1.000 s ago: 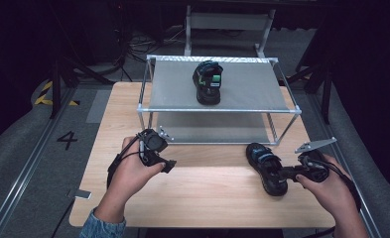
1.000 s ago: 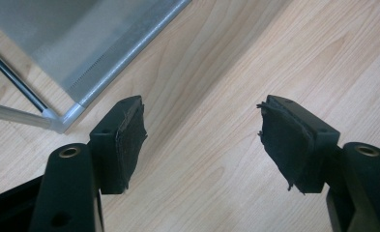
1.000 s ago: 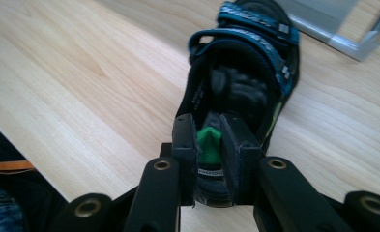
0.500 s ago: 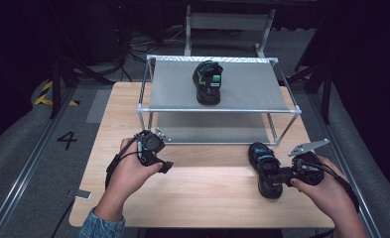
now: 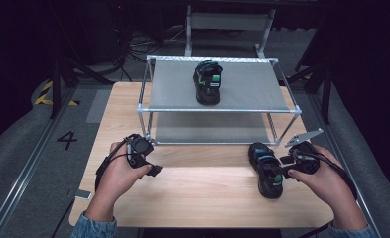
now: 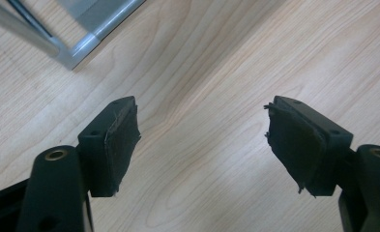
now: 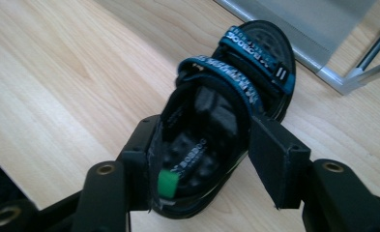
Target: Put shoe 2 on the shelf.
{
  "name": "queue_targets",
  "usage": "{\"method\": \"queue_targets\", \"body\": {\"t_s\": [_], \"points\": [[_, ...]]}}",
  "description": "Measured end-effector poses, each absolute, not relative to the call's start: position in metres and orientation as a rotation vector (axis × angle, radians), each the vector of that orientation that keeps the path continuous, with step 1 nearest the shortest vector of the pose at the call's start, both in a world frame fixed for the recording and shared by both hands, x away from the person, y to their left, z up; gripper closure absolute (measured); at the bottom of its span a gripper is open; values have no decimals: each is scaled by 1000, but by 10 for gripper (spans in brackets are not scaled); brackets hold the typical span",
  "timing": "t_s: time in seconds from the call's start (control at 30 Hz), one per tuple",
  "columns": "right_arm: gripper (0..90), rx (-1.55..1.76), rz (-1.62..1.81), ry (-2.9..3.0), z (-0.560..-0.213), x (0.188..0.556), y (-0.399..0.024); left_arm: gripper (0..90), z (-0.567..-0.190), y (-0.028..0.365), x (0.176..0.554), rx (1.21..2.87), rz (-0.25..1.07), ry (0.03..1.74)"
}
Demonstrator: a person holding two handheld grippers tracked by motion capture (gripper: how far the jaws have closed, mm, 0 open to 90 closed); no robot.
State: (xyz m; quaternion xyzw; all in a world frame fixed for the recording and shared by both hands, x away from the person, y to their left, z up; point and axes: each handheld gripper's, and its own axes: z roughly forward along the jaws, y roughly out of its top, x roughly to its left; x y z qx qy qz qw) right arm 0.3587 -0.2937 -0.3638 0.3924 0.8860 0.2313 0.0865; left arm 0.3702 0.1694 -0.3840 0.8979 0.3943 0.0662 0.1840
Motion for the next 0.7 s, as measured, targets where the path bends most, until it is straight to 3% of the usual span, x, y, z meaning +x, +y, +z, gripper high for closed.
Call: {"method": "queue_targets", "body": {"t_s": [0.7], "points": [[434,1135,521,2722,-387,403,-288,218,-395,196,356,2524,183,1131]]}}
